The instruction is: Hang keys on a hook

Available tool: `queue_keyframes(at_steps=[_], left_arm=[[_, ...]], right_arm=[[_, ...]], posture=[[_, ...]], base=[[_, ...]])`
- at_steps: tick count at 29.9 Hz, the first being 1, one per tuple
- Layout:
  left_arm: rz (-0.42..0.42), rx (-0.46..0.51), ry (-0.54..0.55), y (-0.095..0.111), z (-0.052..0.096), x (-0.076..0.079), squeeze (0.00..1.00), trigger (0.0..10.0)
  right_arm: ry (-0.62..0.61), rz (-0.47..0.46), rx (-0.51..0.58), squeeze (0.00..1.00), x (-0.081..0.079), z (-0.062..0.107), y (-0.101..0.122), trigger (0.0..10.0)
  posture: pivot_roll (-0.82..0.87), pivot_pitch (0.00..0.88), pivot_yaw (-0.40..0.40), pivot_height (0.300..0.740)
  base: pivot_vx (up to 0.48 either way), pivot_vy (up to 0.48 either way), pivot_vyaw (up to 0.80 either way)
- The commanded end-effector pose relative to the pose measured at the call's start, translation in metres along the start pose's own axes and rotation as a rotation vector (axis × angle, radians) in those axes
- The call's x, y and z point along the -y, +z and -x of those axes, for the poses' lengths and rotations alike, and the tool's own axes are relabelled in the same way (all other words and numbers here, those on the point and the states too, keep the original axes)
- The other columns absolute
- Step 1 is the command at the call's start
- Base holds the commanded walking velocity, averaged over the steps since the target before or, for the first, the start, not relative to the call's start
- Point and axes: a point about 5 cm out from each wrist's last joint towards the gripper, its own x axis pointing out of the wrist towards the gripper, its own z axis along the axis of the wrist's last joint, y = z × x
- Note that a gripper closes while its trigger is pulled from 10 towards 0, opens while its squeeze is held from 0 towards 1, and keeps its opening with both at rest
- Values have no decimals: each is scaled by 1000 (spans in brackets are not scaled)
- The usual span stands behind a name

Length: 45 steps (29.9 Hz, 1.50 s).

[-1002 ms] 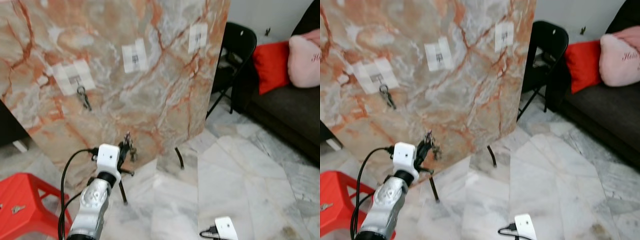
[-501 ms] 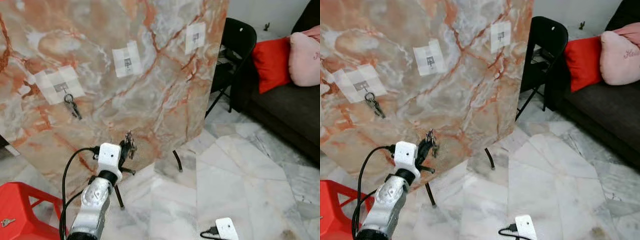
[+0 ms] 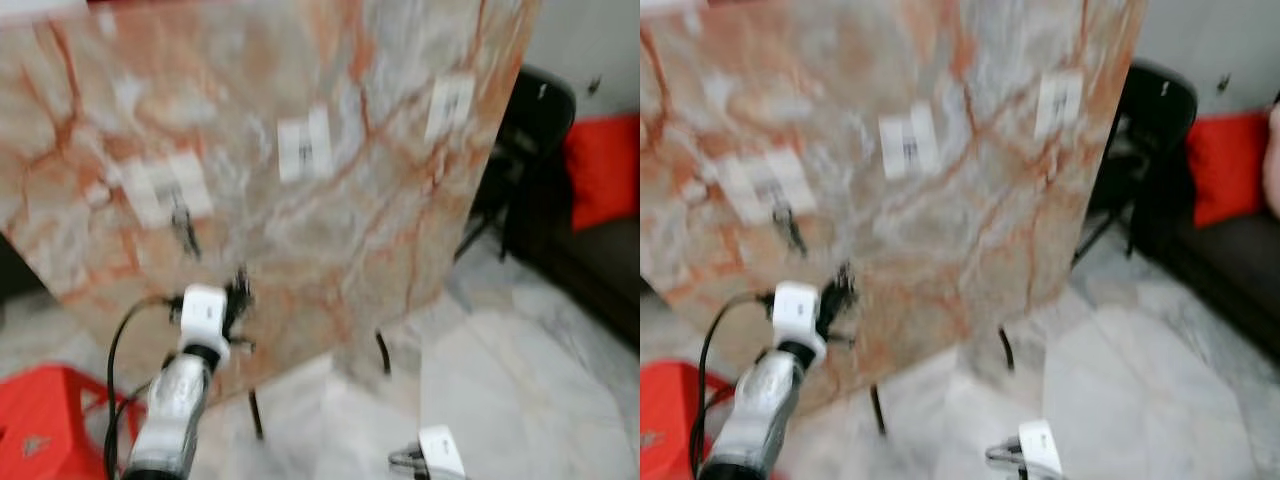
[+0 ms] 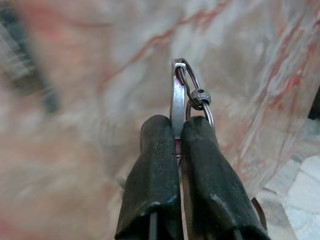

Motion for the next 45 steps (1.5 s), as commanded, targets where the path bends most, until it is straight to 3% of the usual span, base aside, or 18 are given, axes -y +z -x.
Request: queue_keyframes(at_steps=[1, 11, 18, 22, 30, 38, 45], left_arm=[[9, 28, -29, 5, -3, 8, 0, 10000], [35, 46, -142, 12, -5, 21, 0, 10000], [35, 92, -277, 35, -16, 37, 0, 10000], [37, 116, -296, 44, -21, 39, 0, 10000], [41, 105, -294, 42, -20, 40, 0, 10000], [42, 94, -204, 36, -16, 29, 0, 10000], [32, 57, -68, 18, 1, 2, 0, 10000]], right_arm=[[-20, -12, -11, 0, 7, 1, -4, 10000], [-22, -15, -12, 0, 7, 1, -5, 10000], [-23, -13, -12, 0, 7, 1, -5, 10000], [-23, -17, -11, 0, 6, 1, -5, 10000], [-31, -34, -9, 0, 6, 1, -5, 10000], [-37, -30, -14, 0, 6, 1, -5, 10000], [-32, -32, -14, 0, 6, 1, -5, 10000]], posture=[[10, 0, -4, 740], [13, 0, -3, 740], [16, 0, -1, 740], [13, 0, 3, 740], [10, 0, 6, 740], [12, 0, 5, 740], [11, 0, 4, 740]], base=[[304, 0, 0], [144, 0, 0], [0, 0, 0], [0, 0, 0], [0, 0, 0], [0, 0, -673], [0, 0, -779]])
